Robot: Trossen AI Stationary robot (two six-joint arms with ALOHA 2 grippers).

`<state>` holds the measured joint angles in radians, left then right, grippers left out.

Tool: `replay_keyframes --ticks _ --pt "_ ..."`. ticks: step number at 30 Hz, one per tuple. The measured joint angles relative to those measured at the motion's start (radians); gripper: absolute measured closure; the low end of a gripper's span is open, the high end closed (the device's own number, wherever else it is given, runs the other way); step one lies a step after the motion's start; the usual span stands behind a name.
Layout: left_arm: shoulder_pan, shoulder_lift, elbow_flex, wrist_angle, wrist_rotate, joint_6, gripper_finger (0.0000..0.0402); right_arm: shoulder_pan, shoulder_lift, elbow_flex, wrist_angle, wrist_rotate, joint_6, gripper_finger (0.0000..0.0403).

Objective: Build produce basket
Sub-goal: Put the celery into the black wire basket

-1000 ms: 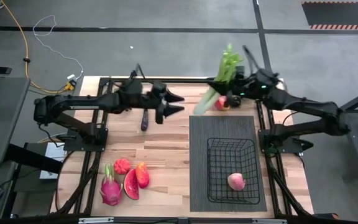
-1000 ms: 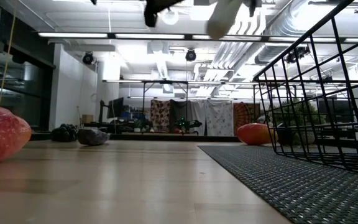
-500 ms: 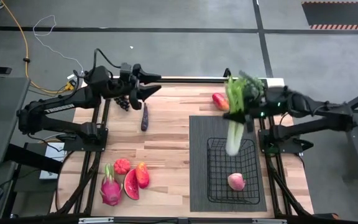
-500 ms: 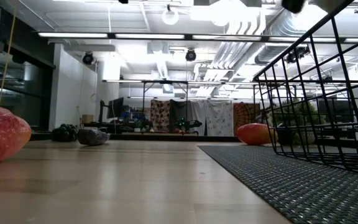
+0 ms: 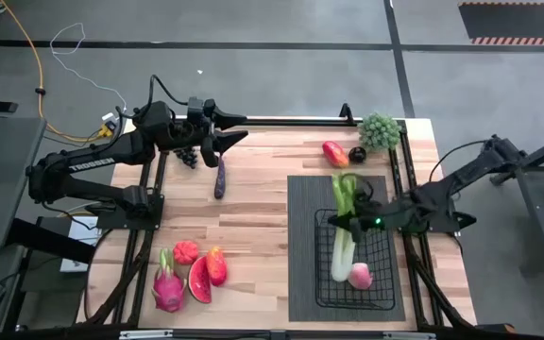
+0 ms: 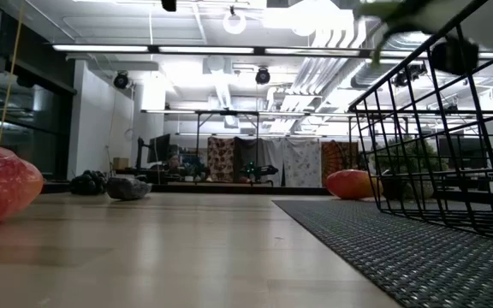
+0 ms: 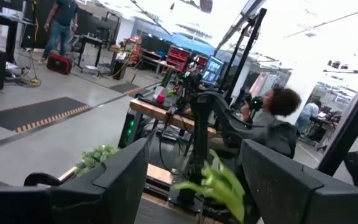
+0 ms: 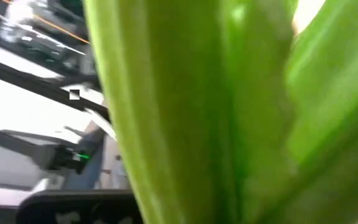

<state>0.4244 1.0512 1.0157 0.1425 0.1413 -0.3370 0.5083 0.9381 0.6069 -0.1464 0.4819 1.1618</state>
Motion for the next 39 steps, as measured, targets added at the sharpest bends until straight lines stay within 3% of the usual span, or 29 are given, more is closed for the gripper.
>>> replay_keyframes --ticks 14,22,31,39 --pt "0.001 0.000 0.000 0.002 -0.007 0.000 0.0158 0.083 0.253 0.007 0.012 0.011 0.211 0.0372" --pt "0.001 0.000 0.000 0.003 -0.015 0.000 0.0158 0.097 0.351 0.007 0.072 0.088 0.322 0.0371" --pt "0.001 0.000 0.000 0.003 -0.015 0.000 0.0158 0.097 0.411 0.007 0.083 0.048 0.310 0.0369" --pt "0.001 0.000 0.000 0.003 -0.022 0.000 0.0158 0.094 0.411 0.007 0.082 -0.003 0.297 0.0334"
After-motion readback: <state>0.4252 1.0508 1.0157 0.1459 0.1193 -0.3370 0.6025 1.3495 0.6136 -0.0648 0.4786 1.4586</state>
